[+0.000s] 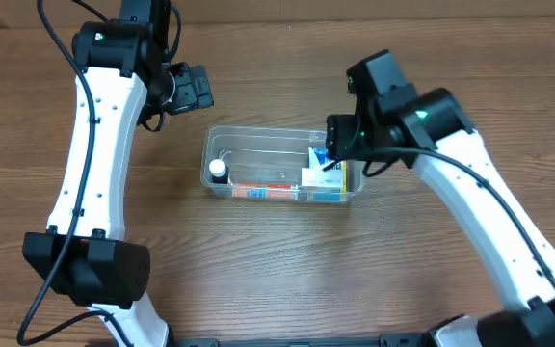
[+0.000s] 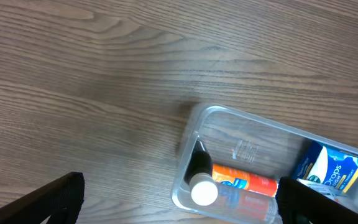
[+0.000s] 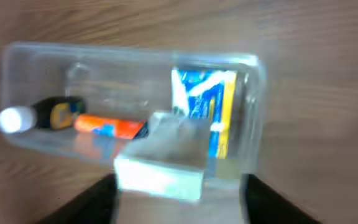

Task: Pack container
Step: 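Lower the white bandage box into the container beside the VapoDrops box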

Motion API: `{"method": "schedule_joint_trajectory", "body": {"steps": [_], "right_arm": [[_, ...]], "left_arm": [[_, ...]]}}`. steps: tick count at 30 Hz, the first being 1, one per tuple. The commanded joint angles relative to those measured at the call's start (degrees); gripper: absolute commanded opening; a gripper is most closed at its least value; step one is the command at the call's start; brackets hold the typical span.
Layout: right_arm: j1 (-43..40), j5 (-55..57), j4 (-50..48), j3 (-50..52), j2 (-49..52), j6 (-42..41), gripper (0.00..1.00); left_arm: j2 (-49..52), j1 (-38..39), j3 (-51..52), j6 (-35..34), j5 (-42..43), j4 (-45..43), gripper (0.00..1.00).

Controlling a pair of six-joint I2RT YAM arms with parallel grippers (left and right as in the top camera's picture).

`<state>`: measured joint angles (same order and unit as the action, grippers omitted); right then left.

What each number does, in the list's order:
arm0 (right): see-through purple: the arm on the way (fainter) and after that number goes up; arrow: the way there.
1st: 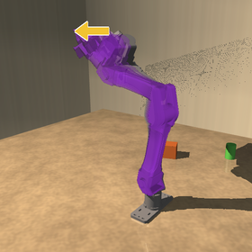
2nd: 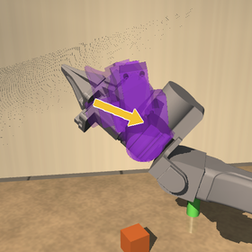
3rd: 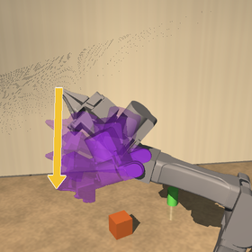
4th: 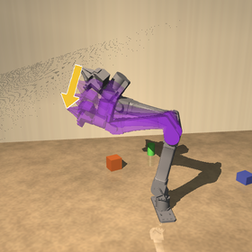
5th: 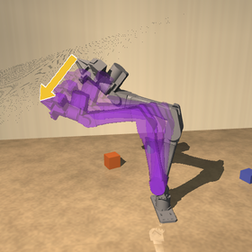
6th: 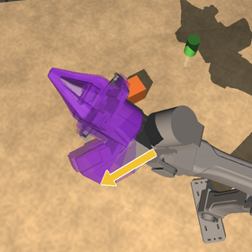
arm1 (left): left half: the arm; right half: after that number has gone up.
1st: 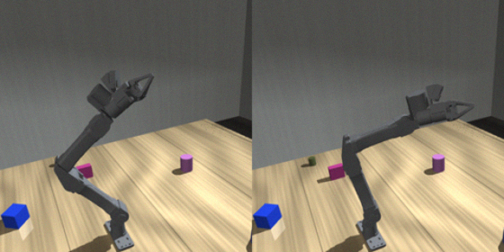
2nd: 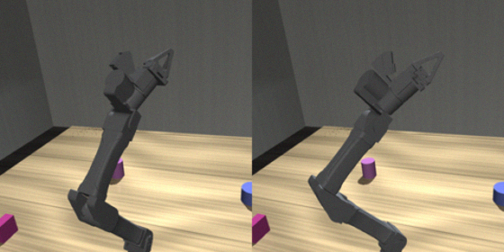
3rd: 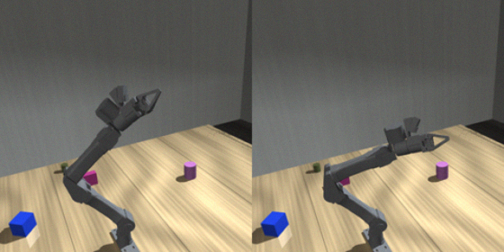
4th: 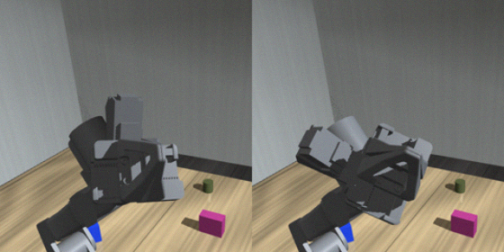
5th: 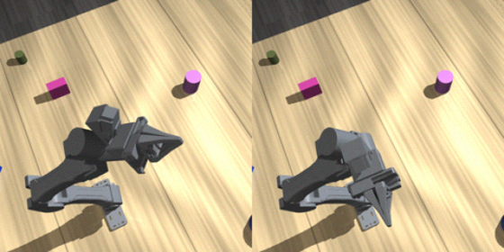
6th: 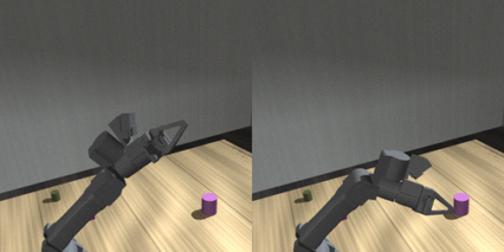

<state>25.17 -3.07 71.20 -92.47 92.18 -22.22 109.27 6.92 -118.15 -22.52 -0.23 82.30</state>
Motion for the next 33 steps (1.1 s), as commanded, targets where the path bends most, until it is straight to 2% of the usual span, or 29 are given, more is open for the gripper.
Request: {"method": "schedule_joint_trajectory", "body": {"steps": [1,2,3,10,19,33], "right_arm": [[0.4,-5.2,2.4,-0.1,0.0,0.1,0.34],[0.9,-5.2,2.4,0.5,0.2,0.0,0.26],[1.5,-5.2,2.1,1.2,0.3,-0.1,0.21],[5.6,-5.2,-4.2,7.6,1.4,-0.2,0.22],[5.9,-5.7,-7.9,18.9,1.4,-0.8,0.22],[7.4,-6.0,-9.3,18.3,0.0,0.0,0.22]], "left_arm": [[-1.8,0.2,-1.5,0.3,-0.4,-0.2,1.00],[-1.8,0.2,-1.5,0.3,-0.4,-0.2,1.00],[-1.8,0.2,-1.5,0.3,-0.4,-0.2,1.00],[-1.8,0.2,-1.5,0.3,-0.4,0.1,1.00],[-1.8,0.2,-1.5,0.3,-0.4,0.0,1.00],[-1.8,0.2,-1.5,0.3,-0.4,0.1,1.00]]}}
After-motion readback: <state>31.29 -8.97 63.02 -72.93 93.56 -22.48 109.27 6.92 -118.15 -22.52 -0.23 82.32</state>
